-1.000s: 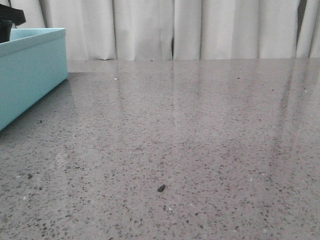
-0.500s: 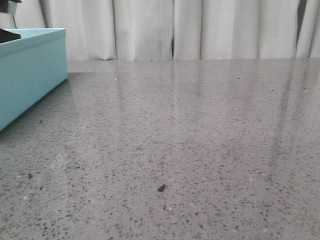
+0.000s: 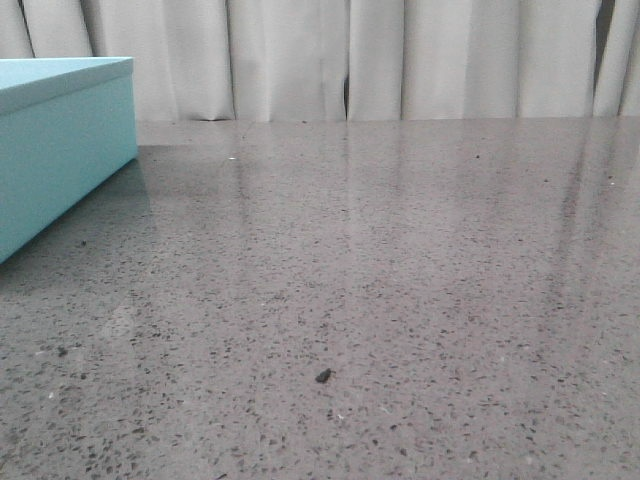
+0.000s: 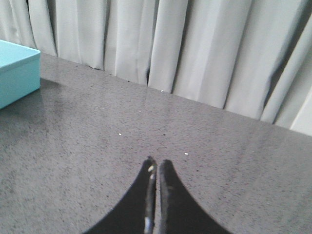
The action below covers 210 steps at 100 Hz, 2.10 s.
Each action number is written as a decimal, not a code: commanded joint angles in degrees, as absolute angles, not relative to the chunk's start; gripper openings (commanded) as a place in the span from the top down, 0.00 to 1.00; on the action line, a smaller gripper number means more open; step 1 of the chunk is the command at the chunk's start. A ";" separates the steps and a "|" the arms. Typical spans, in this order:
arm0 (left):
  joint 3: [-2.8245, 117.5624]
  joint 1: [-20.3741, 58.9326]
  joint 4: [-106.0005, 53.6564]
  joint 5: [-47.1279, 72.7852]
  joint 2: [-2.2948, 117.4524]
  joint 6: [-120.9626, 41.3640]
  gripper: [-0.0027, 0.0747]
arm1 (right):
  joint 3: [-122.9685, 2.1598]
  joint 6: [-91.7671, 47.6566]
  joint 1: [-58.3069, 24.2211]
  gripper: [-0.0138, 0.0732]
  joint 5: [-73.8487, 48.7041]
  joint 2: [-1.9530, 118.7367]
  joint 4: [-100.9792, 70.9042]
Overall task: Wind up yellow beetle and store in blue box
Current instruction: 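Move the beetle over the light-blue box and lower it inside with the left gripper, then open the left gripper and withdraw it from the box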
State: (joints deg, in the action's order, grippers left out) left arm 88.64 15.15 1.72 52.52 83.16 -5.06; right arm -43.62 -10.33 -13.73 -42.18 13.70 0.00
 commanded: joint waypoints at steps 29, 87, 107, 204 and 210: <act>52.97 19.46 2.46 25.03 46.00 -3.78 0.65 | -36.80 -12.23 -13.83 0.90 -40.35 -1.11 0.00; 32.03 19.23 1.70 25.71 20.60 -3.78 0.99 | -36.23 -12.23 -13.72 0.90 -43.17 -1.21 -0.60; 32.03 19.23 0.69 25.71 20.60 -3.78 0.99 | -36.23 -12.23 -13.72 0.90 -43.17 -1.21 -0.60; -2.43 11.76 1.65 8.95 -0.82 4.68 0.99 | -36.23 -12.23 -13.72 0.90 -43.64 -1.21 -0.60; -2.30 11.76 1.65 11.98 -1.59 4.68 0.99 | -36.23 -12.23 -13.72 0.90 -43.64 -1.21 -0.60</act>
State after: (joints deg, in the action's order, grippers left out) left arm 0.07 11.98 2.28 11.59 -0.25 3.16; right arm -35.21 -11.59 -13.84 -47.46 -0.75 -0.70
